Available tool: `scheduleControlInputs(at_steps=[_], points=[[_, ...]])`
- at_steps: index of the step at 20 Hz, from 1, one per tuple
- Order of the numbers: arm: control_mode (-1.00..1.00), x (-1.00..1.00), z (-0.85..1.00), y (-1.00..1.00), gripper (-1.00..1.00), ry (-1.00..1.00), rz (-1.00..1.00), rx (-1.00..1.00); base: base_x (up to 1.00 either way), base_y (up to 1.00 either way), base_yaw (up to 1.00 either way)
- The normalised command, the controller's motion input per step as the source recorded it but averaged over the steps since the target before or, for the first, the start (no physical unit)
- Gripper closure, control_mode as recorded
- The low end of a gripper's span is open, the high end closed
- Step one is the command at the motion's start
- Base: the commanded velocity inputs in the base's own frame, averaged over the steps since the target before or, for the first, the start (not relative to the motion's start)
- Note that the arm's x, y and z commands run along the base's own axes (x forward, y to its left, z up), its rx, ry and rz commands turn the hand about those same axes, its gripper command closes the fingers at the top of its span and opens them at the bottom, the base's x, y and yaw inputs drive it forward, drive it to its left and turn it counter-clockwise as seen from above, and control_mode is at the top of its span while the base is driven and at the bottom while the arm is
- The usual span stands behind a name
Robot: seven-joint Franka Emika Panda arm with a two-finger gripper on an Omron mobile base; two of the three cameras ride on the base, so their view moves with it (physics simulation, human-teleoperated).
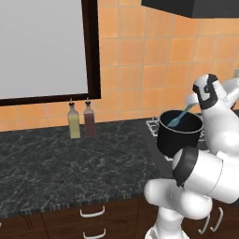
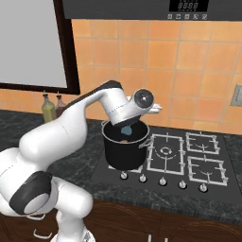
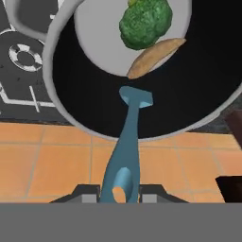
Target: Put the broccoli and sweet potato in the pot. Retrieve the spatula and lightly stir the vegetables in the pot.
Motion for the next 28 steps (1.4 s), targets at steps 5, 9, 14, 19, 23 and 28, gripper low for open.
scheduleControlInputs(at_steps=[5,9,14,19,23,28], points=[[-1.00,0.00,0.11,0.03,1.00,0.23,-0.28,0.00,0.00,0.00,0.00],[-1.00,0.00,0.05,0.25,1.00,0.34,-0.20,0.13,0.00,0.00,0.00],[-1.00,0.07,0.31,0.47,1.00,0.24,-0.17,0.30,0.00,0.00,0.00],[-1.00,0.20,0.30,0.80,1.00,0.08,-0.13,0.26,0.00,0.00,0.00],[-1.00,0.31,-0.02,0.72,1.00,0.00,-0.16,0.09,0.00,0.00,0.00],[-1.00,0.25,-0.22,0.46,1.00,0.00,-0.18,0.03,0.00,0.00,0.00]])
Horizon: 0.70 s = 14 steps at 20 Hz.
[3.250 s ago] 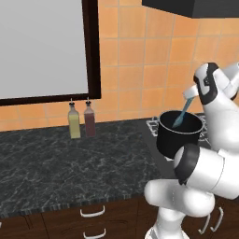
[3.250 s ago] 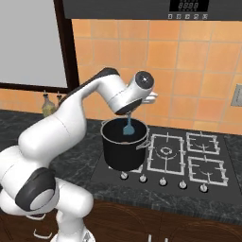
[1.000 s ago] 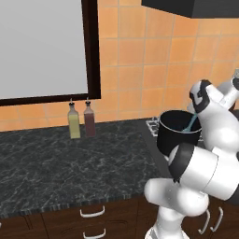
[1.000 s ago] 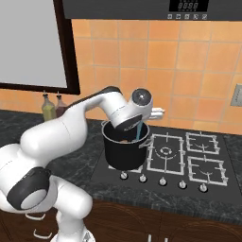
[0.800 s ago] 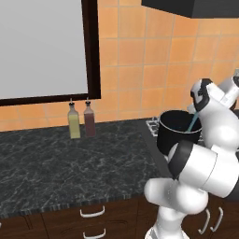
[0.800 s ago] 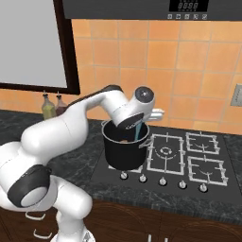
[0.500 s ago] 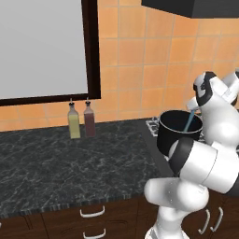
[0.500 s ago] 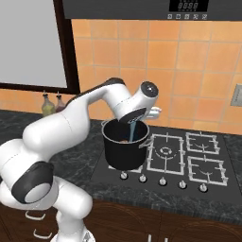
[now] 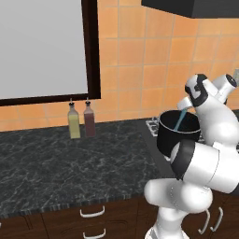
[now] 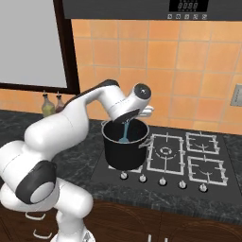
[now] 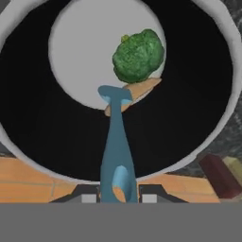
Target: Put the broccoli and sweet potato in the pot. Retrieve the spatula and lightly stir the vegetables in the pot.
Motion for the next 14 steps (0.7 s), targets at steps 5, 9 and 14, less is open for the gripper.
scheduleControlInputs(at_steps=[5,9,14], points=[[-1.00,0.09,0.10,0.10,1.00,0.00,-0.24,0.00,0.00,0.00,0.00],[-1.00,-0.24,0.58,0.11,1.00,0.04,-0.26,0.10,0.00,0.00,0.00],[-1.00,-0.11,0.23,0.51,1.00,0.14,-0.22,0.18,0.00,0.00,0.00]])
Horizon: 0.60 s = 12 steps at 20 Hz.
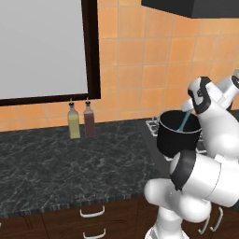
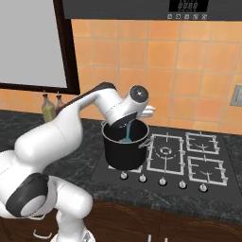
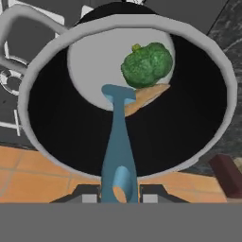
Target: Put the broccoli and sweet potato in the pot. Retrieve the spatula and lightly stir the vegetables in the pot.
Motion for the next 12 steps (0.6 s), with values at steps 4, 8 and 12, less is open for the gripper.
scheduleControlInputs(at_steps=[4,8,12], points=[[-1.00,0.00,-0.02,0.65,1.00,0.20,-0.21,0.15,0.00,0.00,0.00],[-1.00,0.15,-0.07,0.57,1.00,0.20,-0.22,0.14,0.00,0.00,0.00],[-1.00,0.07,0.69,0.49,1.00,-0.01,-0.21,0.15,0.00,0.00,0.00]])
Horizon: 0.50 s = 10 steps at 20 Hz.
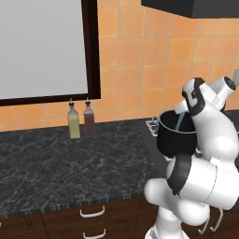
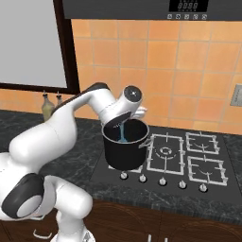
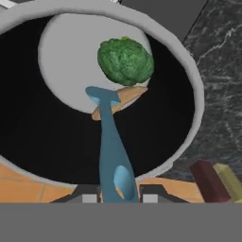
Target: Put the broccoli and sweet potato in the pot. Retrieve the spatula and lightly stir the vegetables in the pot.
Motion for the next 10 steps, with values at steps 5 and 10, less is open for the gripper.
scheduleControlInputs(at_steps=[5,10], points=[[-1.00,0.34,0.65,0.37,1.00,-0.06,-0.22,0.10,0.00,0.00,0.00],[-1.00,0.28,-0.16,0.04,1.00,0.12,-0.31,0.00,0.00,0.00,0.00]])
